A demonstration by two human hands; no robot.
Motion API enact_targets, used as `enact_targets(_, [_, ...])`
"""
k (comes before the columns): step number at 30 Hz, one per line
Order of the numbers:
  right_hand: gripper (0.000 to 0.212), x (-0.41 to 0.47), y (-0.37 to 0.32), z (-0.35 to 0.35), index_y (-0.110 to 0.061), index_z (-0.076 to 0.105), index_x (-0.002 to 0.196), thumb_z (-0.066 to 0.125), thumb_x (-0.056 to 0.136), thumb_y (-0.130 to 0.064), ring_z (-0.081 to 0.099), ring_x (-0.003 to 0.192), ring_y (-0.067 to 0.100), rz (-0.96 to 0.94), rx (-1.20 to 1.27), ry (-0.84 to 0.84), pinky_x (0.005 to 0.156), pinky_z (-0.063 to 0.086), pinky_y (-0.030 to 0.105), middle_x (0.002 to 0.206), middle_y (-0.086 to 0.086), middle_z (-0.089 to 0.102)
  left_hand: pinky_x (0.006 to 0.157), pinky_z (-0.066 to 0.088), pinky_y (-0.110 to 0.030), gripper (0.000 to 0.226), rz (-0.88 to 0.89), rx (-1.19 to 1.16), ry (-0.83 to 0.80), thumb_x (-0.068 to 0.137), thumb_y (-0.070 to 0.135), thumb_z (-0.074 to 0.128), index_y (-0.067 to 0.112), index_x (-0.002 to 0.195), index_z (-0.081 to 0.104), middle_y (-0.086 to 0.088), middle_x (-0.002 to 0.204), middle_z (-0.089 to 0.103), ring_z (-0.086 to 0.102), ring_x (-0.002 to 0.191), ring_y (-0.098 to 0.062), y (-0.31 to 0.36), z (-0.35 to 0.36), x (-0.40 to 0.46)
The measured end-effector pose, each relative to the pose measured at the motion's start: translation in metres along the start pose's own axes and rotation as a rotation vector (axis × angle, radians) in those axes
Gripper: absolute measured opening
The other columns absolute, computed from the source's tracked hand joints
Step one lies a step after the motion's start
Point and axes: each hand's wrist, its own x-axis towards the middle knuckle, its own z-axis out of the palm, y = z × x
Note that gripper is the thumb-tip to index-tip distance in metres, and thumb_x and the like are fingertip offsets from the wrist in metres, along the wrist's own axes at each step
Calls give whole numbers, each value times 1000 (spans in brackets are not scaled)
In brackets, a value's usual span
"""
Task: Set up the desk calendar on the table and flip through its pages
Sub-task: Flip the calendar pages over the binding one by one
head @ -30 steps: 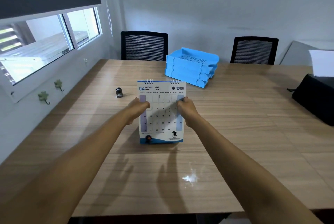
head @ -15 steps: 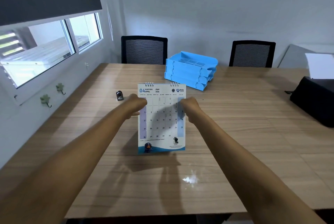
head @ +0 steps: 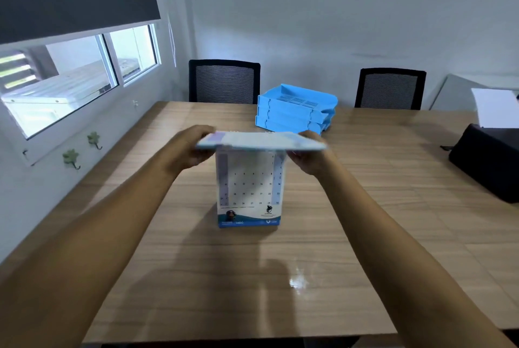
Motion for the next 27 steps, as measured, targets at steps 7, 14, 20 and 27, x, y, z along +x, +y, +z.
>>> enact_targets(7, [33,-9,20,28,-6,57,121,40,93,-6,56,103,19,-662,-770,54,81,48,26,122,10,60,105,40,-41,38,384,643,124,99,32,37,17,126,59,-11,141,54,53,121,-29,-9,23,20])
enact_targets(14, [62,28,43,26,-20,-1,154,24,100,-35,-9,151,22,-658,-1704,-34,119,-4,53,163,0,-8,121,16,-34,62,553,1319,27,95,26,44,12,152,22,-6,162,17,14,150,-21,-24,19,45])
enact_targets(20, [62,37,46,26,-19,5,154,27,99,-35,-4,151,25,-652,-1686,-31,117,-3,56,164,1,2,116,30,-41,75,479,1355,-36,90,29,55,13,153,18,-9,158,27,27,145,-26,-26,15,53])
enact_targets(27, [69,32,57,13,-15,-2,154,35,97,-30,-9,150,24,-659,-1394,131,121,0,47,163,5,-8,122,11,-37,88,510,1022,107,89,33,59,9,154,4,-8,164,5,6,151,-23,-49,8,48])
